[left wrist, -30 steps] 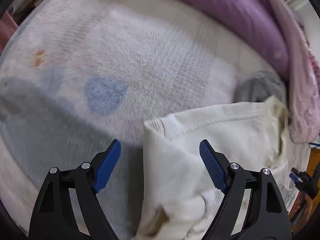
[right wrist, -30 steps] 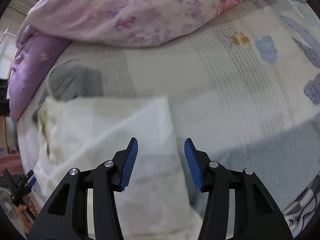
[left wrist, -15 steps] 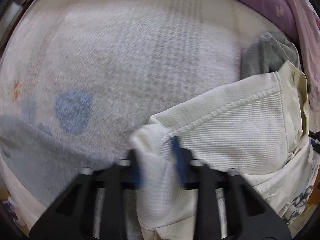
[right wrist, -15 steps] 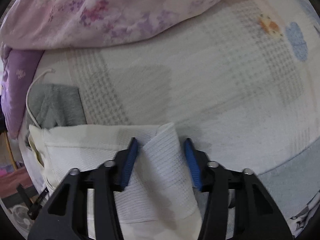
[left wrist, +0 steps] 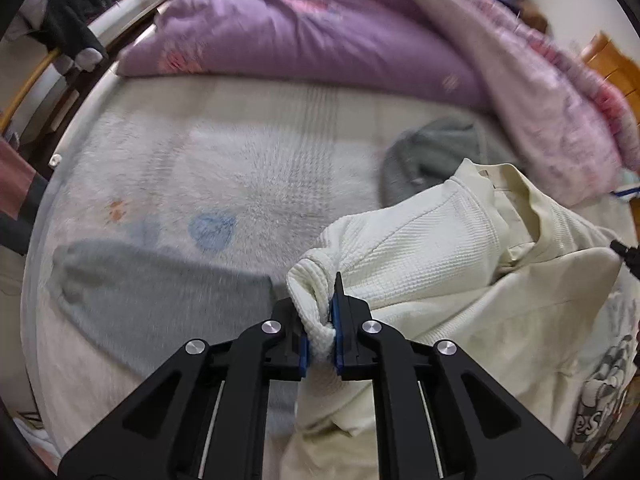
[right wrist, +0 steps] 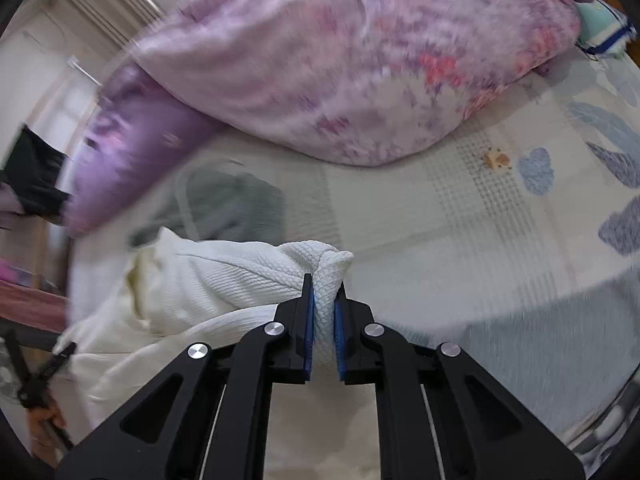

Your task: Fold large clothes

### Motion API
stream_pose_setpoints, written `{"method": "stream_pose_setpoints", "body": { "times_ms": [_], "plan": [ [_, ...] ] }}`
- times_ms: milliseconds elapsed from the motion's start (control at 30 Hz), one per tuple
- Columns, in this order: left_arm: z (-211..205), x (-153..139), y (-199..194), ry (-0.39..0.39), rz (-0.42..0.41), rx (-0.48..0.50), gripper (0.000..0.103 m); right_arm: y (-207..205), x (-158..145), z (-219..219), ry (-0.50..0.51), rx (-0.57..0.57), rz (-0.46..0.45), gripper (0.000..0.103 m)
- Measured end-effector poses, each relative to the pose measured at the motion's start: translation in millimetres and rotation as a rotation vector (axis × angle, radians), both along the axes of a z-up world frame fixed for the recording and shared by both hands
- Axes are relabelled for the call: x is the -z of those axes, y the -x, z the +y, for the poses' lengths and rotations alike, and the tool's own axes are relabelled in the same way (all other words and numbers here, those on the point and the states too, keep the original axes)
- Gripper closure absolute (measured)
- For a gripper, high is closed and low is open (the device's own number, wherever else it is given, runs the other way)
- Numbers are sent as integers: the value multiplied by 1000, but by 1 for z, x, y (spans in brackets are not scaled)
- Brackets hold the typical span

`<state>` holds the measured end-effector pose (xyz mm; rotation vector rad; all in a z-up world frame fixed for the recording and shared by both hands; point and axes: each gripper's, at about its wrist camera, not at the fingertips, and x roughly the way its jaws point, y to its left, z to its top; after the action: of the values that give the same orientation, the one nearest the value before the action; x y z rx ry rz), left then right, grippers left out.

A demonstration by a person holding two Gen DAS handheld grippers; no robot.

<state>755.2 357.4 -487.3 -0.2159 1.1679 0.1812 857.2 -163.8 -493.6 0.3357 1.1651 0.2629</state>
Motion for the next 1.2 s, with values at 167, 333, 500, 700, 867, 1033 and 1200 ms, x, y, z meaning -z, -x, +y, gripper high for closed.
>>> {"method": "stream_pose_setpoints", "body": {
  "times_ms": [167, 333, 500, 700, 867, 1033, 1200],
  "plan": [
    [-11, -31, 72, 45, -31, -28, 95, 81, -37, -23, -52, -30, -24, 95],
    [-10, -21, 167, 91, 69, -98, 95, 181, -37, -56, -57, -20, 104, 95],
    [-19, 35, 249, 154, 208, -184, 94, 264, 26, -70, 74, -18, 310, 90],
    [-24, 81, 315, 238, 299, -341, 71, 324, 80, -74, 205, 8, 477, 77],
    [-22, 75, 357, 372, 252, -567, 42, 345, 69, -71, -34, 174, 495, 53],
    [-52, 75, 371, 455, 220, -656, 35, 342, 83, -56, -153, 256, 565, 48],
    [-89, 121, 364, 516, 300, -677, 34, 339, 120, -63, -189, 336, 653, 48]
  ]
}}
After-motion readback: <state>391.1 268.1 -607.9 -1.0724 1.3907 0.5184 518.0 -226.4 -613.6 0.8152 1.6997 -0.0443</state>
